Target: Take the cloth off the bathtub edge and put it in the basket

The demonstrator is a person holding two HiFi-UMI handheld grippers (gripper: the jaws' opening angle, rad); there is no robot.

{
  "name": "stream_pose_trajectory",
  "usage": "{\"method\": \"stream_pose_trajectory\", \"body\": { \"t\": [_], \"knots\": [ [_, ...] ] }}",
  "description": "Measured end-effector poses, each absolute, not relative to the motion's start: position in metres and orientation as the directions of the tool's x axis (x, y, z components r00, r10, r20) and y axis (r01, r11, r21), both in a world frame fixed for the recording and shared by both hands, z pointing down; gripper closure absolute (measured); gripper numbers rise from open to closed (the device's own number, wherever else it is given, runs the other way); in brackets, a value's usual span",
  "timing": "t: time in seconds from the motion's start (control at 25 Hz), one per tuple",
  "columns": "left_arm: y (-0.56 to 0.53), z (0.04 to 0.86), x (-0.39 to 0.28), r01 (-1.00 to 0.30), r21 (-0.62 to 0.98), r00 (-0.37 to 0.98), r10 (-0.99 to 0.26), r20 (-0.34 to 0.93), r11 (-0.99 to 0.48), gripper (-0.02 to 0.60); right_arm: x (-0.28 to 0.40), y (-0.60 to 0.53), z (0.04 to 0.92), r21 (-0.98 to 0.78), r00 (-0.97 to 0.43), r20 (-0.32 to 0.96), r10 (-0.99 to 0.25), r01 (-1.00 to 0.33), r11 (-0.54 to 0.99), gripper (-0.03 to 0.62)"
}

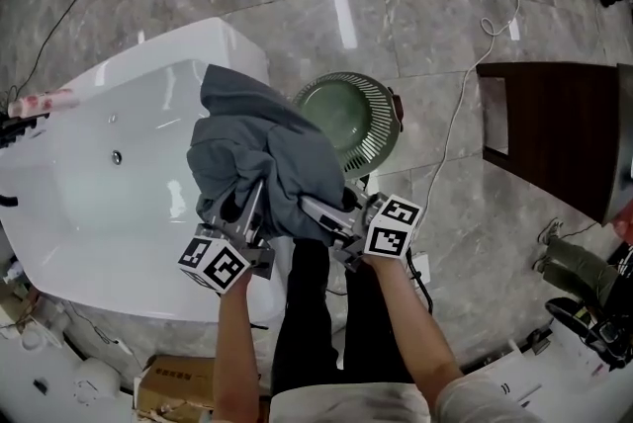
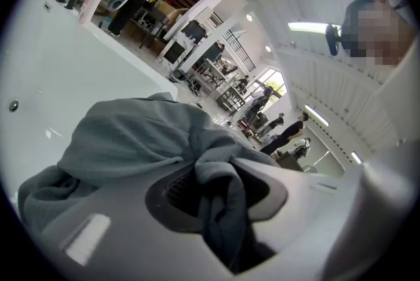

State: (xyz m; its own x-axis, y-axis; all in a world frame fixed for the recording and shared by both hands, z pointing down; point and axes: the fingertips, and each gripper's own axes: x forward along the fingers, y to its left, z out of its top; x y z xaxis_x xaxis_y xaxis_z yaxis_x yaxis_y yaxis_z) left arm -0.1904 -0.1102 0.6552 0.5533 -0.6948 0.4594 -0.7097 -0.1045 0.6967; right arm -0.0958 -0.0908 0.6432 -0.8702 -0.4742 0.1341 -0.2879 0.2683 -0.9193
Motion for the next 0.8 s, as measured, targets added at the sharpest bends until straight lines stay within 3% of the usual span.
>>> {"method": "stream_pose_trajectory", "body": {
  "t": [0.8],
  "knots": [
    [-0.131, 0.68, -0.065, -0.644, 0.75, 0.664, -0.596, 0.451, -0.151, 0.411, 0.029, -0.098, 0.666, -0.919, -0.755, 0.202, -0.623, -0.366, 0.146, 0.422]
  ]
}}
